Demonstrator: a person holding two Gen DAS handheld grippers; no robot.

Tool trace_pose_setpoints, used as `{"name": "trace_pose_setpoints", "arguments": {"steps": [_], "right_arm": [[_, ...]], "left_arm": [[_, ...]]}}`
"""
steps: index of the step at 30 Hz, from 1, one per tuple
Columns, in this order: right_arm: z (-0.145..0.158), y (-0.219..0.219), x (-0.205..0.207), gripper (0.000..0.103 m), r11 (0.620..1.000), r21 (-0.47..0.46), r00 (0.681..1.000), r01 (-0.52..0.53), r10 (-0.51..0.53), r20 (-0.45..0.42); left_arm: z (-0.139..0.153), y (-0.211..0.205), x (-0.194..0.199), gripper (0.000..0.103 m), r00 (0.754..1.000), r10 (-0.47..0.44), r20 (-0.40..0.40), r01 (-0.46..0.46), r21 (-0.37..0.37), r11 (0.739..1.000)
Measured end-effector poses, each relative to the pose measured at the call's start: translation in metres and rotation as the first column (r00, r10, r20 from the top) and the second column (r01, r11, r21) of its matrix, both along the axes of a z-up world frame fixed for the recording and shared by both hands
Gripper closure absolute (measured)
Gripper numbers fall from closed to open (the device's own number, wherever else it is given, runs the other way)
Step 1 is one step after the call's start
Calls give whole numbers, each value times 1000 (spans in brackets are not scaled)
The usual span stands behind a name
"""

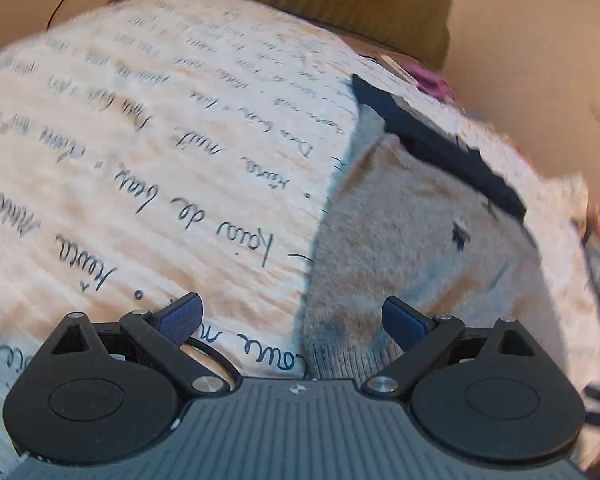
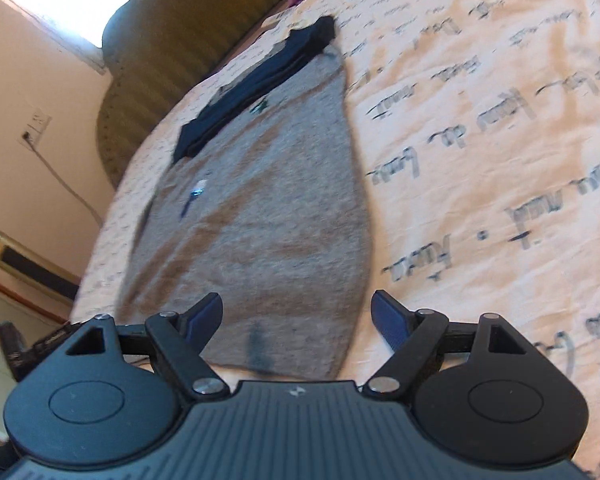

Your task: Fold small clothes

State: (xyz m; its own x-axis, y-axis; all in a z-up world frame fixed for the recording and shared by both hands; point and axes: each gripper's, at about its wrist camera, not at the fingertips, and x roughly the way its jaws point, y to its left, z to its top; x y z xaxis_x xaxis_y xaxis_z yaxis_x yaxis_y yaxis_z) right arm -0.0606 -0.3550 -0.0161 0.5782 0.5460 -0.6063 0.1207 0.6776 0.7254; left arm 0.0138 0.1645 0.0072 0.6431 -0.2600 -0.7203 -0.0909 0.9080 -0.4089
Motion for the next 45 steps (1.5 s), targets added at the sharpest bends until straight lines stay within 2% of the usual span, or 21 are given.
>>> {"name": "trace_pose_setpoints", "arguments": {"steps": [3,4,5,8,11,12,14,15,16,18,21,25,27,28,31,34,36,39,40,42,45], "right_arm": [[-4,6,5,21,998,56,1000,-21,21,-2],[-5,7,7,29,997,78,1000,-23,23,-1],[-7,8,9,45,994,106,1000,-29,29,-1],[-15,6,13,54,987,156,999,-34,38,-21],[-27,0,14,55,978,208,998,-22,33,-49],[-29,-3,14,55,972,236,998,-13,26,-50],[-33,-9,14,54,957,290,998,2,15,-58],[-36,-12,14,53,944,329,998,9,11,-61],[-41,-16,14,53,928,372,998,21,4,-67],[-48,-20,14,55,914,403,997,39,-6,-82],[-49,-18,18,55,921,390,997,20,10,-74],[-45,-11,24,57,941,339,997,-6,29,-65],[-44,-6,30,77,959,283,993,-26,58,-106],[-46,-4,32,93,963,268,989,-36,72,-126],[-45,-4,32,95,968,248,990,-44,76,-118],[-27,-8,32,95,969,236,993,-70,90,-77],[1,-21,29,95,955,280,995,-98,98,16],[53,-38,24,95,975,152,984,-163,149,96],[59,-45,23,95,979,112,983,-172,163,91],[57,-61,20,95,982,51,983,-180,178,40],[19,-67,18,95,986,59,984,-158,162,-72]], "left_arm": [[1,3,2,6,1000,8,-25,-10,-66,998],[1,3,0,6,1000,-12,-25,10,-102,995],[0,2,0,6,999,-39,-28,34,-160,987],[-12,-2,3,5,987,-145,-66,112,-353,929],[-23,2,3,7,987,-138,-84,90,-424,901],[-26,6,4,11,987,-129,-97,71,-456,887],[-33,12,6,36,984,-124,-125,42,-516,856],[-39,15,9,53,978,-139,-153,35,-540,841],[-44,15,11,62,973,-145,-180,25,-544,839],[-48,13,11,73,971,-148,-185,31,-520,853],[-51,13,11,73,973,-140,-184,21,-534,846],[-47,8,11,76,973,-149,-175,43,-498,866],[-43,1,12,88,971,-161,-178,64,-455,888],[-39,-3,12,93,970,-169,-173,79,-433,898],[-28,-15,12,92,967,-207,-151,132,-397,908],[-10,-23,8,93,961,-253,-108,180,-451,874],[13,-30,0,98,952,-304,-23,257,-478,840],[27,-37,-9,100,930,-365,41,339,-477,811],[20,-38,-11,100,926,-376,22,343,-465,816],[-5,-38,-11,100,932,-357,-69,294,-433,852],[-46,-31,-8,100,935,-300,-190,207,-397,894]]}}
